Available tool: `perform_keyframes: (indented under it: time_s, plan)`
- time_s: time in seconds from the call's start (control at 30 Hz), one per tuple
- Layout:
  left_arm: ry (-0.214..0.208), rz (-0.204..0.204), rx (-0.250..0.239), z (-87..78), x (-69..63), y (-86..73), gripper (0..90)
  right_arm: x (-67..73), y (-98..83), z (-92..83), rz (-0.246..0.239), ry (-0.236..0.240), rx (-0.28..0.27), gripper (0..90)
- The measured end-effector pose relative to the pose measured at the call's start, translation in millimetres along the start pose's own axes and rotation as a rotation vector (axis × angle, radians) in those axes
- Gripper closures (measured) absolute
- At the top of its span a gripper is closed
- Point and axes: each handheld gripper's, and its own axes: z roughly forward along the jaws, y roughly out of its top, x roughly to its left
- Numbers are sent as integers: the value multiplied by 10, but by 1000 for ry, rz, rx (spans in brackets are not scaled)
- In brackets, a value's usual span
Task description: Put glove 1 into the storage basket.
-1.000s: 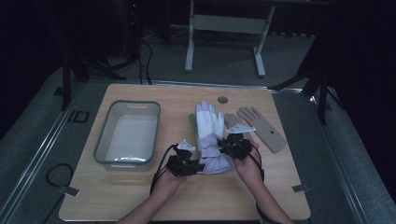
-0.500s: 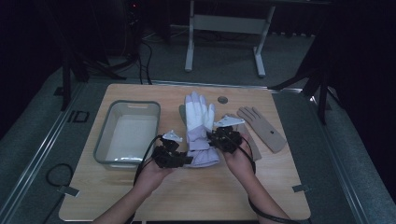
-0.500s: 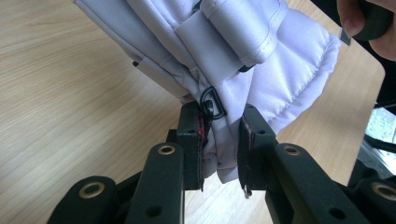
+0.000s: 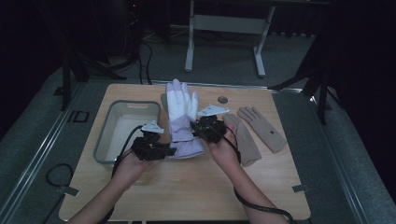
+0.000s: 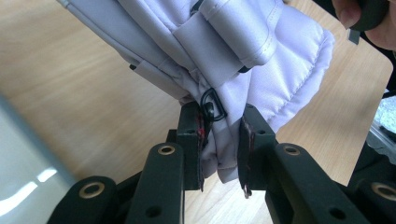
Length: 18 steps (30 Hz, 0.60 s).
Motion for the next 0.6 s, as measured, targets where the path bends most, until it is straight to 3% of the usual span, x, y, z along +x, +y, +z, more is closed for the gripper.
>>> perform_keyframes:
  time_s: [0.33, 0.6]
  plan:
    - [43, -32, -22, -406, 261, -162, 741, 340, 385, 236, -50, 37, -4, 823]
    - [73, -49, 6, -739, 509, -320, 741, 651, 609, 488, -64, 90, 4, 823]
